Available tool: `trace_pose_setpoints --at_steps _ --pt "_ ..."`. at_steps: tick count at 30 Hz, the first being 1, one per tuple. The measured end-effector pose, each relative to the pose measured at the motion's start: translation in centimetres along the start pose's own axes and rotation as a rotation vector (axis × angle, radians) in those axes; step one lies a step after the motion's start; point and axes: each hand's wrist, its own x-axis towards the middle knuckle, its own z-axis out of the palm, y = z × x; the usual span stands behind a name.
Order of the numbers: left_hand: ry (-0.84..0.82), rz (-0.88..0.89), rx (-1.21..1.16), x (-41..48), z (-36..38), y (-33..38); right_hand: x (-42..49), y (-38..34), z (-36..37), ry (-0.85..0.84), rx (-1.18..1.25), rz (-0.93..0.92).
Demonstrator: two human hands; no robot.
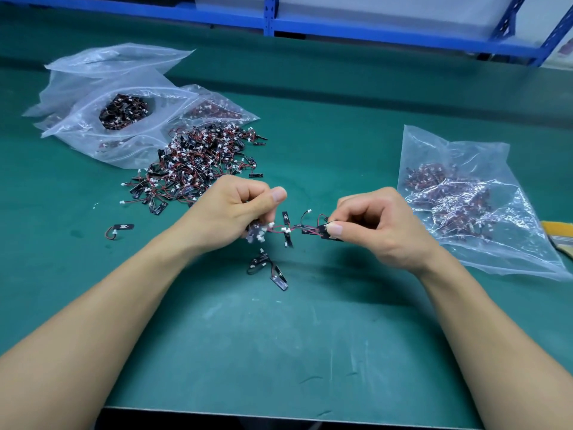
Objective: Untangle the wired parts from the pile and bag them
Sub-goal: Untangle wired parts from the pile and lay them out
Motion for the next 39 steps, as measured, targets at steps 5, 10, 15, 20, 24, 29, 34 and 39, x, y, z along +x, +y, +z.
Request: trace_pose_setpoints --at_steps 5,10,15,20,24,29,34,39 --pt "0.044 -0.004 0.054 0.3 -0.9 -0.4 -0.2 -0.2 -1.1 0.028 0.058 0.056" --pt "0.097 -0.019 0.062 0.3 -1.7 -0.8 -0.2 -0.2 -1.7 -0.039 -0.004 0.11" --pt "0.12 -0.008 0.07 0.5 -1.8 -1.1 -0.3 -0.1 -1.7 -0.13 -0.095 0.141" --pt "0.176 0.002 0.109 0.8 -2.1 -1.8 -0.3 -0.1 -2.0 -0.127 -0.089 0.148" --pt "0.234 -0.003 0.132 1.0 -2.4 -2.4 -0.3 -0.2 -2.0 -0.125 -0.08 0.156" --pt "0.313 -0.017 0.158 1.5 -2.9 -3.0 -0.3 0.0 -2.1 -0.132 -0.081 0.16" --pt "0.432 -0.032 0.262 2.6 -3.4 -3.9 -0.3 0.1 -2.1 -0.12 -0.083 0.158" --pt "0.493 0.016 0.442 4.0 -4.3 -5.1 -0.2 0.1 -2.1 -0.104 -0.077 0.161"
